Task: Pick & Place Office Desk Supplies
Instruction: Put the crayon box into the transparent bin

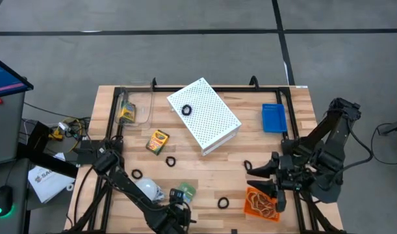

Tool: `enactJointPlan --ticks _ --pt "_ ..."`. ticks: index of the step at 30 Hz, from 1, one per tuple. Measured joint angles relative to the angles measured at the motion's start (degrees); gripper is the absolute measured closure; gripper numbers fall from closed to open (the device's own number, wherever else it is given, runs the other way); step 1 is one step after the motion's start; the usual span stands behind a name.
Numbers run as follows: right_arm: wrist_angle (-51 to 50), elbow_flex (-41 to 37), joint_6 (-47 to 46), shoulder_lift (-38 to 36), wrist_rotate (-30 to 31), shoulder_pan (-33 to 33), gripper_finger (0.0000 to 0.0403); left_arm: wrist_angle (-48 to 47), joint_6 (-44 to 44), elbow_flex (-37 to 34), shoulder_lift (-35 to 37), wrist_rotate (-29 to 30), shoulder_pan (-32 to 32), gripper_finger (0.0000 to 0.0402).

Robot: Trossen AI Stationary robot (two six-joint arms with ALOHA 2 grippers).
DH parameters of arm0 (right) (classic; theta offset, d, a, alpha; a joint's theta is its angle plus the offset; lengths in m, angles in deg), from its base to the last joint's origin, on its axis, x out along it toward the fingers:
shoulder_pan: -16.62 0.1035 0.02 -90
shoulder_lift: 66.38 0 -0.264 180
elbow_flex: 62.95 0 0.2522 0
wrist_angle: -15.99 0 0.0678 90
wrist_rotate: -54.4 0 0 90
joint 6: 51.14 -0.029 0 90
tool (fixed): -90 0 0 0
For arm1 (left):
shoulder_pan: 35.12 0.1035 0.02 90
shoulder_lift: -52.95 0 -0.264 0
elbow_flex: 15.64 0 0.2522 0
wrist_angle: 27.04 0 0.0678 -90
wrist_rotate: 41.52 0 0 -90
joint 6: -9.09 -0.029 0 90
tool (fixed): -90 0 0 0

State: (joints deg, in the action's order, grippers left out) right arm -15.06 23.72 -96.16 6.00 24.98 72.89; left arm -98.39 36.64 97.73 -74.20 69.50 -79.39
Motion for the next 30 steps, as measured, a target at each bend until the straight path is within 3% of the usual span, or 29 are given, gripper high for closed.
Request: enactJointPlan --ticks 7,18,23,30 --pt "0.0 0.0 0.0 0.0 0.0 0.0 0.0234 2.5 -0.1 -2.1 0.0 1.0 0.0 0.0214" --pt "-0.1 0.0 0.0 0.0 0.0 0.0 0.0234 2.9 -0.2 -2.1 0.5 1.8 0.7 0.0389" --pt "-0.5 0.0 0.0 0.0 0.0 0.0 0.0234 3.9 -0.3 -2.2 3.7 1.2 1.6 0.0399" --pt "-1.7 0.0 0.0 0.0 0.0 0.0 0.0234 6.7 -0.3 -2.2 14.6 1.3 4.5 0.0401"
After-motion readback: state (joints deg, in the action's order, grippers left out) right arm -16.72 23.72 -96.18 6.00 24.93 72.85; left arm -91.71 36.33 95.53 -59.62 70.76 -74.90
